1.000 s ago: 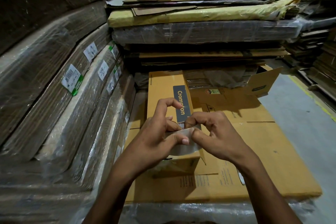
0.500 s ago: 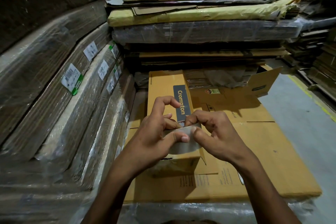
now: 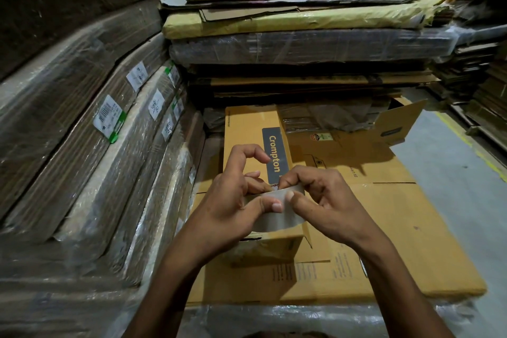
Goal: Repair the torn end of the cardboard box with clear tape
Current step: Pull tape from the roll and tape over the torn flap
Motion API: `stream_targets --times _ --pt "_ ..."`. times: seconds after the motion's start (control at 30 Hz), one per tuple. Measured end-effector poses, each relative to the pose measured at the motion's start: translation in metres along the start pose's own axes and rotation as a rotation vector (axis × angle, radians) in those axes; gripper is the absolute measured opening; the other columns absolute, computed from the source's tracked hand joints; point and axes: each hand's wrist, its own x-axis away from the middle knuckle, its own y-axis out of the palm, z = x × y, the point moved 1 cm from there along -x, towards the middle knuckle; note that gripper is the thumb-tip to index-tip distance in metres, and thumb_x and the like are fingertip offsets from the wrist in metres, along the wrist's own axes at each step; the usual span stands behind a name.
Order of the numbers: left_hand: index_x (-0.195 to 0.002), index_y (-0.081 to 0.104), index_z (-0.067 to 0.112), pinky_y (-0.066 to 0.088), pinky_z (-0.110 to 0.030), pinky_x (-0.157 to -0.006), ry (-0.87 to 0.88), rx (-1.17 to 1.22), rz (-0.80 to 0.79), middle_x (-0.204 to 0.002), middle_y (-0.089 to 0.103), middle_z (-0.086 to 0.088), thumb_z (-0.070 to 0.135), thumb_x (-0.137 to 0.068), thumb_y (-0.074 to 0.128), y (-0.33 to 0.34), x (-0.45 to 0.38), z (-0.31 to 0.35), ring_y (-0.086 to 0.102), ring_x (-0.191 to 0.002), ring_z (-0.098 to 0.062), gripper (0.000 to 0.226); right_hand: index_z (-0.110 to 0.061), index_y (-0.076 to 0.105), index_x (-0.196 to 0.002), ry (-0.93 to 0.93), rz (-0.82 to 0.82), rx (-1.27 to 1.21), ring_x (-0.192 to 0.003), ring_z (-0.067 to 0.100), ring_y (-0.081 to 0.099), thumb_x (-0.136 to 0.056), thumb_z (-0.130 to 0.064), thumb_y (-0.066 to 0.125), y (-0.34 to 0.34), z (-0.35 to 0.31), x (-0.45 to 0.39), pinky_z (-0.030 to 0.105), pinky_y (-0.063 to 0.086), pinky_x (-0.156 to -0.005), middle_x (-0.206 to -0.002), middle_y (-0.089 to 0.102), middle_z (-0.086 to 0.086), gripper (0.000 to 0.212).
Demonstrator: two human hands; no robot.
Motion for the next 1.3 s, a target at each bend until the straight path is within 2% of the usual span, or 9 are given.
stream_targets --times 0.1,0.2,0.3,0.4,0.53,0.7,0.97,1.13,1.3 --pt "-0.115 0.036 0.051 0.036 -0.043 -0.117 0.018 -0.01 0.011 -0.085 0.079 -0.001 0.034 -0.078 0.074 -0.002 0.0 -0.003 0.07 -0.104 -0.016 0.056 -0.025 0.07 -0.089 0.007 -0.009 -0.019 -0.086 0.015 0.063 -0.088 -0.036 0.055 0.001 -0.001 -0.001 0.025 0.05 -0.065 -0.087 0.067 -0.014 0.018" --pt "-0.115 0.039 0.044 0.039 -0.037 -0.114 0.054 -0.032 0.012 -0.082 0.077 -0.001 0.037 -0.081 0.072 -0.004 0.0 -0.002 0.073 -0.094 -0.015 0.048 -0.021 0.071 -0.091 0.027 -0.016 -0.035 -0.088 0.016 0.065 -0.09 -0.037 0.058 0.0 -0.002 -0.001 0.035 0.053 -0.068 -0.089 0.069 -0.011 0.021" --pt "-0.111 0.049 0.035 0.054 -0.035 -0.089 0.069 -0.048 0.073 -0.08 0.074 0.003 0.041 -0.084 0.07 -0.005 0.001 0.002 0.072 -0.087 -0.015 0.034 -0.019 0.074 -0.1 0.079 -0.053 -0.1 -0.096 0.019 0.066 -0.093 -0.04 0.061 -0.003 -0.002 0.0 0.042 0.056 -0.074 -0.098 0.072 -0.005 0.026" --pt "-0.102 0.062 0.033 0.056 -0.026 -0.068 0.048 -0.123 0.155 -0.084 0.071 0.009 0.042 -0.078 0.066 -0.007 -0.002 0.002 0.07 -0.084 -0.012 0.025 -0.023 0.074 -0.111 0.09 -0.119 -0.099 -0.107 0.019 0.067 -0.096 -0.039 0.06 -0.002 -0.003 0.001 0.045 0.059 -0.082 -0.109 0.073 -0.005 0.026" --pt "-0.089 0.071 0.03 0.051 -0.012 -0.068 0.047 -0.221 0.175 -0.082 0.071 0.017 0.049 -0.071 0.062 -0.003 -0.005 0.002 0.069 -0.084 -0.001 0.027 -0.029 0.072 -0.115 0.06 -0.104 0.13 -0.108 0.003 0.065 -0.096 -0.027 0.068 0.001 -0.001 0.0 0.03 0.059 -0.079 -0.108 0.072 -0.018 0.02" --pt "-0.095 0.073 0.027 0.057 -0.022 -0.074 0.083 -0.217 0.148 -0.089 0.073 0.014 0.042 -0.073 0.063 -0.003 -0.005 0.0 0.07 -0.089 -0.003 0.028 -0.026 0.075 -0.113 0.046 -0.06 0.204 -0.105 0.003 0.067 -0.09 -0.016 0.075 0.003 0.0 0.001 0.035 0.06 -0.082 -0.106 0.074 -0.014 0.025" --pt "-0.098 0.073 0.022 0.058 -0.023 -0.074 0.09 -0.22 0.123 -0.09 0.073 0.01 0.034 -0.075 0.061 -0.001 -0.004 -0.003 0.07 -0.088 -0.006 0.029 -0.024 0.077 -0.109 0.036 -0.053 0.243 -0.097 0.002 0.065 -0.089 -0.013 0.075 0.002 -0.008 0.003 0.026 0.057 -0.077 -0.101 0.074 -0.011 0.023" --pt "-0.093 0.073 0.018 0.056 -0.024 -0.064 0.123 -0.234 0.222 -0.084 0.073 0.009 -0.001 -0.074 0.048 0.002 -0.004 -0.007 0.071 -0.079 -0.009 0.037 -0.021 0.076 -0.11 0.05 -0.05 0.247 -0.098 0.002 0.062 -0.09 -0.011 0.073 0.001 -0.009 0.004 0.02 0.055 -0.073 -0.102 0.071 -0.008 0.023" --pt "-0.102 0.074 0.013 0.057 -0.04 -0.073 0.185 -0.201 0.193 -0.091 0.073 0.006 0.021 -0.086 0.063 0.004 0.003 0.002 0.071 -0.089 -0.016 0.02 -0.031 0.072 -0.11 -0.015 -0.022 0.18 -0.1 0.0 0.065 -0.09 -0.009 0.073 -0.003 -0.015 0.007 0.013 0.052 -0.073 -0.099 0.068 -0.023 0.03"
